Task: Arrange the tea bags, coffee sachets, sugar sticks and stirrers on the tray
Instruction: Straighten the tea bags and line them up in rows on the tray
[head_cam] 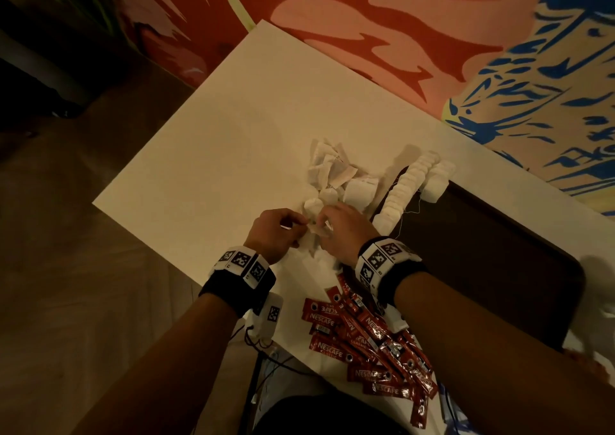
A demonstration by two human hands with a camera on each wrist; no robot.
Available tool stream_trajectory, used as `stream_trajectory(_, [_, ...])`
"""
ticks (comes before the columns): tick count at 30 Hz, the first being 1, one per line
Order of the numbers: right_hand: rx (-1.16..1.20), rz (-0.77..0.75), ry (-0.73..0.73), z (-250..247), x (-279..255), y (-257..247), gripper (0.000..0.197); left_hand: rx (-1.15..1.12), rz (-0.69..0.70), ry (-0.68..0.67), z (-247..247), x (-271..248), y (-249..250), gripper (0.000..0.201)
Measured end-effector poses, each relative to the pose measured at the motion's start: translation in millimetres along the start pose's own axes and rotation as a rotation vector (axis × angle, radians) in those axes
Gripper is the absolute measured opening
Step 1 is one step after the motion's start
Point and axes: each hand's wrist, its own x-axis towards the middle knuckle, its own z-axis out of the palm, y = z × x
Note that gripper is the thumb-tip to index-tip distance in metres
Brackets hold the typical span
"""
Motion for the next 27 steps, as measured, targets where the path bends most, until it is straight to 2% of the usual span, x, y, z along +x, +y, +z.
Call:
stream_trajectory(3, [-0.001,-0.013,0.076,-1.7,1.6,-1.3,0.011,-0.025,0.010,0.012,-1.4,-0.4,2.7,0.005])
stream_trajectory(7, [0.105,-0.059,0.170,-16.7,1.4,-2.1,0.012,0.019,0.069,0.054,-7.8,-2.7,10.3,0.010])
stream_trajectory(12, [0.292,-0.095,0.244,-37.6,-4.1,-0.1,0.008,-0.018,0.072,0.122,-11.8,-9.0,16.3,0.028])
stream_trajectory(16, [0.491,-0.070,0.314,-51.2,-10.1,-0.2,0.011,0.062,0.121,0.140,-17.1,-15.0,20.0,0.020])
stream_trajectory(21, [0.655,-0.014,0.253,-62.6,-11.5,0.0,0.018,0.128,0.248,0.104,-27.7,-25.7,32.8,0.012])
stream_trajectory(23, [0.712,-0.003,0.227,-65.7,-11.2,0.0,0.016,0.133,0.326,0.047,-34.1,-30.2,42.4,0.012])
stream_trajectory(26, [0.737,-0.005,0.191,-70.2,-12.5,-2.6,0.027,0.119,0.409,-0.064,-44.6,-35.4,58.6,0.011])
stream_trajectory(27, [0.746,0.002,0.173,-71.7,-13.0,-3.7,0.024,0.106,0.426,-0.101,-47.5,-36.7,64.4,0.011])
